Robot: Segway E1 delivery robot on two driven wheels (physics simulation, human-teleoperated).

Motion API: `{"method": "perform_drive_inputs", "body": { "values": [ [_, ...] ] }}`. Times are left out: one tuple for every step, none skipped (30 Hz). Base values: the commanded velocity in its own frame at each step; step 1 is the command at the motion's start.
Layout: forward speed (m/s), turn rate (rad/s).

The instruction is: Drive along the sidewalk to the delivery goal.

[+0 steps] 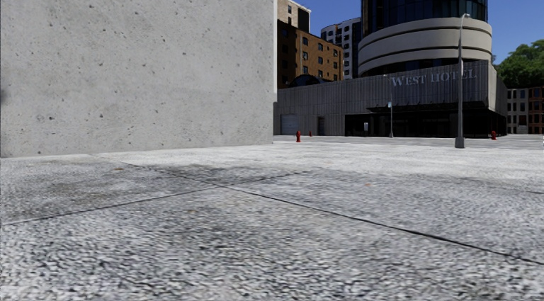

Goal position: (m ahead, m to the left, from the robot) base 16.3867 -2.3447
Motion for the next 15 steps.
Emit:
{"method": "perform_drive_inputs", "body": {
  "values": [
    [2.00,-0.23],
    [2.00,-0.23],
    [2.00,-0.23],
    [2.00,-0.23],
    [2.00,-0.23],
    [2.00,-0.23],
    [2.00,-0.23],
    [2.00,-0.23],
    [2.00,-0.23],
    [2.00,-0.23],
    [2.00,-0.23],
    [2.00,-0.23],
    [2.00,-0.23],
    [2.00,-0.23],
    [2.00,-0.23]
  ]
}}
